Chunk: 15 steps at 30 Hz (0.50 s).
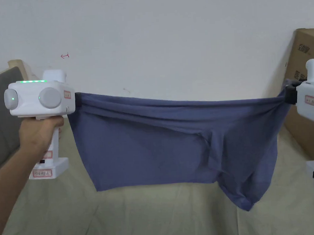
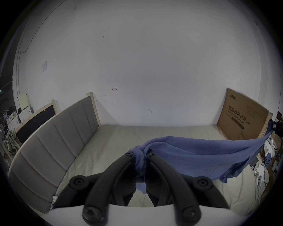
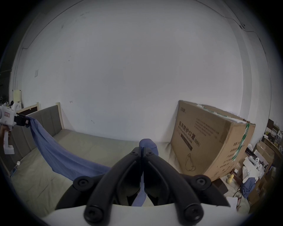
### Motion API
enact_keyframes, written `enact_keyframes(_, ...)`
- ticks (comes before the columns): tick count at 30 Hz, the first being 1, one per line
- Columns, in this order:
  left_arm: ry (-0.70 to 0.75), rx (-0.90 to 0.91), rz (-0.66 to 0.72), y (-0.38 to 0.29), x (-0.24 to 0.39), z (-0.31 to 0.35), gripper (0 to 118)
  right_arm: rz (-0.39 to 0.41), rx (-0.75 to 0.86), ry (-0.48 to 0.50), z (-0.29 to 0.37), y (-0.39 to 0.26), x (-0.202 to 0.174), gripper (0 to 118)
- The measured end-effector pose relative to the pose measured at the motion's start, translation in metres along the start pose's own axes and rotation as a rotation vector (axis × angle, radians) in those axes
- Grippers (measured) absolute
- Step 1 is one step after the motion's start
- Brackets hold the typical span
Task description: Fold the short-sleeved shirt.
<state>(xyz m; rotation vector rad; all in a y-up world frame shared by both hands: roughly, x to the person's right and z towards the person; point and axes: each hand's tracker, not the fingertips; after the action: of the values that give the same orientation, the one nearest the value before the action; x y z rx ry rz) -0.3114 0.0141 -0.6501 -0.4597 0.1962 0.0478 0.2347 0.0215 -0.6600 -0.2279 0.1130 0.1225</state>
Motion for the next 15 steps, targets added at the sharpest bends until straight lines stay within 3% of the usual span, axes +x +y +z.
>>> enact_keyframes(8,-0.006,-0.147,0.010,-0.082,-0.006,-0.030,8,-0.064,-0.141,0.013,-0.022,-0.083,-0.008,1)
enact_keyframes(15,-0.025,-0.240,0.030,-0.164,-0.014,-0.005,8,-0.097,-0.237,0.038,0.016,-0.149,-0.010,1)
